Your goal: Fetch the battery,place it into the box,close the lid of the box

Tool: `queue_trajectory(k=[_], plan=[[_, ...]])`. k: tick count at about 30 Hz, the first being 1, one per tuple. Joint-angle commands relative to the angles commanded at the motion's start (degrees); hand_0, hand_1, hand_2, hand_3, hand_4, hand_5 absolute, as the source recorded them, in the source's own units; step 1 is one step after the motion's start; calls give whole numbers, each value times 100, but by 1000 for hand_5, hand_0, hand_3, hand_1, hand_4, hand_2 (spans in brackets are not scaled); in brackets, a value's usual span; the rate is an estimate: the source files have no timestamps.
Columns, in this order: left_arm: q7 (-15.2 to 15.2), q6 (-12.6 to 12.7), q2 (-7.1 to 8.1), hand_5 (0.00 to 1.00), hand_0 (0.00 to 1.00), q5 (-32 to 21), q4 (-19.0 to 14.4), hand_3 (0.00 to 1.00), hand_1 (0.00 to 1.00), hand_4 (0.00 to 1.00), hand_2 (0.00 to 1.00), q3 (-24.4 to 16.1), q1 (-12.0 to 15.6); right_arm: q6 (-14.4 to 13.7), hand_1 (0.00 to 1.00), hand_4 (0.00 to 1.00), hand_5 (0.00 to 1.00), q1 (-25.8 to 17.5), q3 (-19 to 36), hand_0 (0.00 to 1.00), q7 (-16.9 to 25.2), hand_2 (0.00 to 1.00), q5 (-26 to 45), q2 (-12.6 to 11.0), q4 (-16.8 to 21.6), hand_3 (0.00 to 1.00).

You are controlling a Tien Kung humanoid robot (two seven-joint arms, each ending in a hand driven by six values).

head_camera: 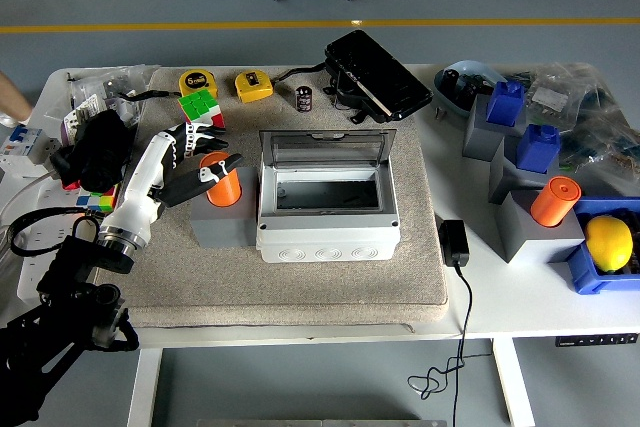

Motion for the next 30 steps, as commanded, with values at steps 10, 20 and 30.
queue_trajectory(k=[10,20,30], plan=[[50,-25,-84,417,661,-96,166,676,646,998,614,205,-91,0,634,928,472,1,3,605,-1,616,2,-9,-4,548],[37,-44,-201,345,528,-433,320,651,592,998,588,290,-146,4,634,928,471,15,-23,607,1,616,4,2,9,548],[29,-9,-249,146,505,-604,457,531,447,998,485,383,-202,2,634,930,471,20,-22,606,3,616,8,-1,4,548]])
